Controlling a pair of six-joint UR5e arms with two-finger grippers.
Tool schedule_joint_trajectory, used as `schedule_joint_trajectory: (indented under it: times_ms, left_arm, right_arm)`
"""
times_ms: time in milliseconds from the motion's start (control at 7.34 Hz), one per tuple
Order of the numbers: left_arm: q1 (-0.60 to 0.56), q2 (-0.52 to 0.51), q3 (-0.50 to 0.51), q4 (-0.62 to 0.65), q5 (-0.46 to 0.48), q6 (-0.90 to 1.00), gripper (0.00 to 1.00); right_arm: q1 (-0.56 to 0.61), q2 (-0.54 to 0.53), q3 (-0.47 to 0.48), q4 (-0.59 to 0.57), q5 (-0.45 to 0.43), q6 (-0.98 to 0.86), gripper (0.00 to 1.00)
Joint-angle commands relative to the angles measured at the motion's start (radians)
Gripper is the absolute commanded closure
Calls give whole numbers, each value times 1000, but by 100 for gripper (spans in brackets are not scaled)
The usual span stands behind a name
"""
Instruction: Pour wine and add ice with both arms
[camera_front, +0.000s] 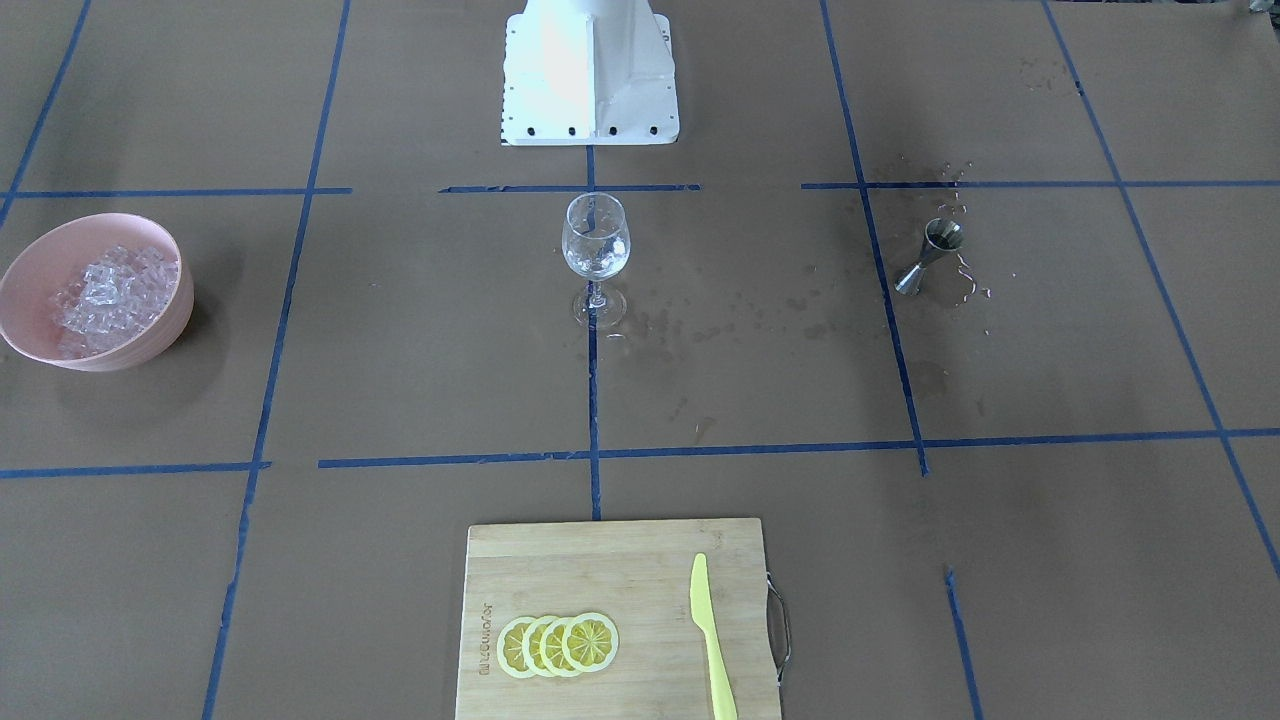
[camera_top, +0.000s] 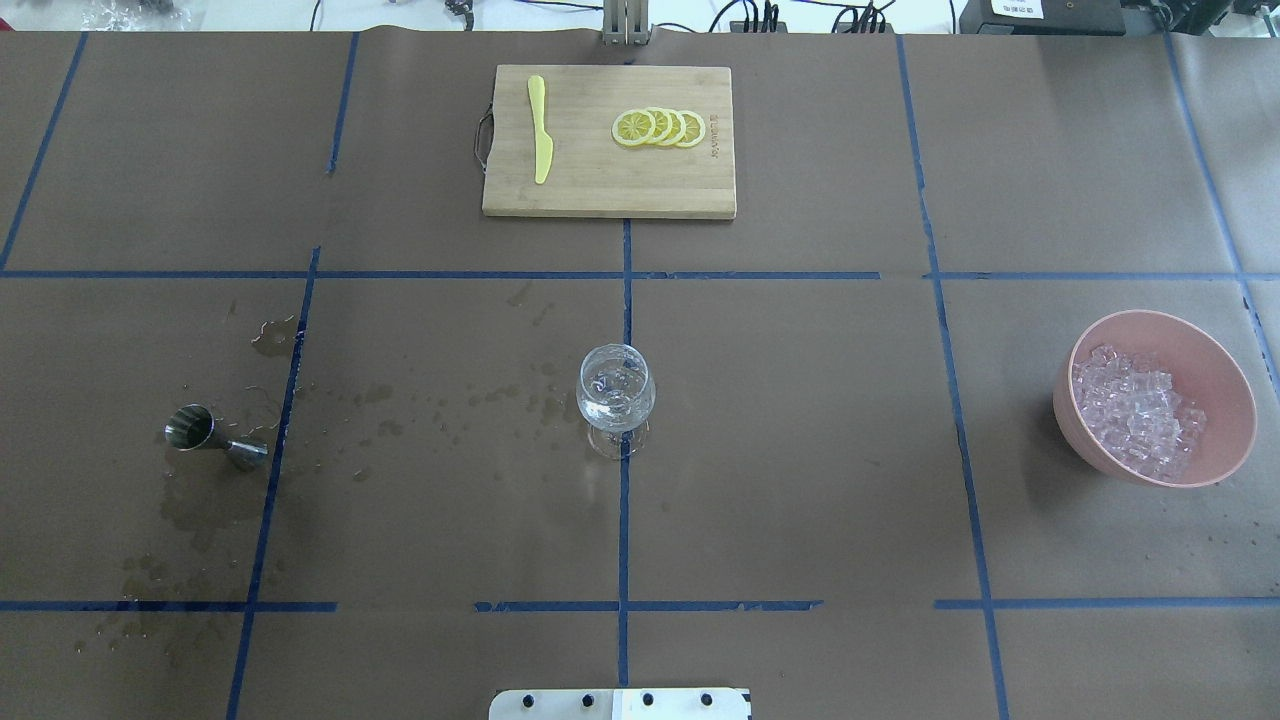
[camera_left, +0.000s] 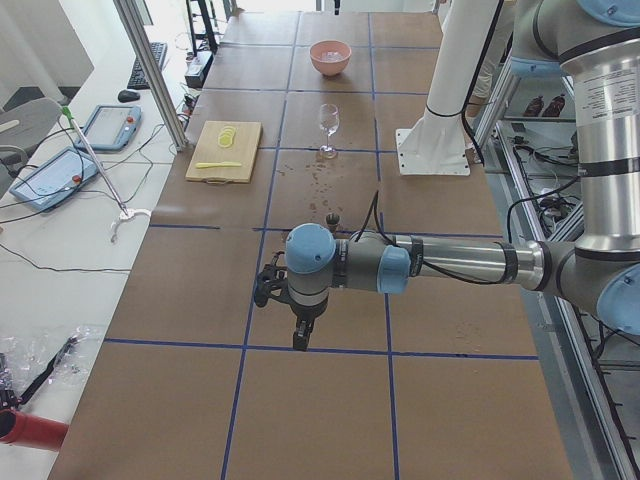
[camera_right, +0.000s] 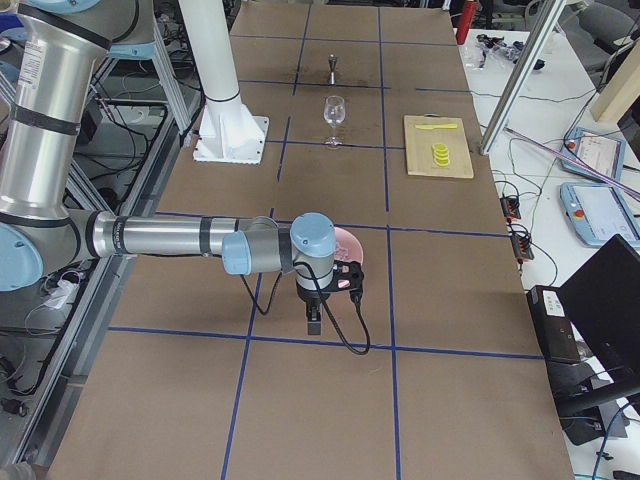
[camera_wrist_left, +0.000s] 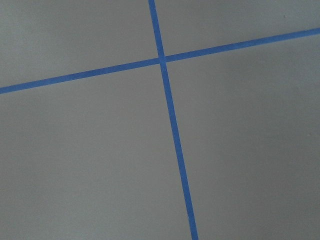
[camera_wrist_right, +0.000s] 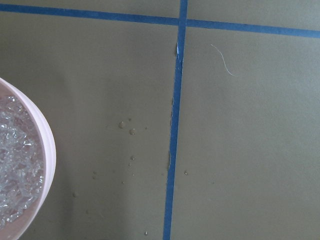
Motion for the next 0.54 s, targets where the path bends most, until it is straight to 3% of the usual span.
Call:
schedule_joint_trajectory:
  times_ms: [0, 409]
  left_arm:
    - [-2, -8, -7, -2, -1, 2, 0]
    - [5, -12, -5, -11, 12, 3, 0]
  right_arm:
    - [0, 3, 0, 2, 0, 0, 0]
    - [-2, 3, 29, -2, 21, 0, 0]
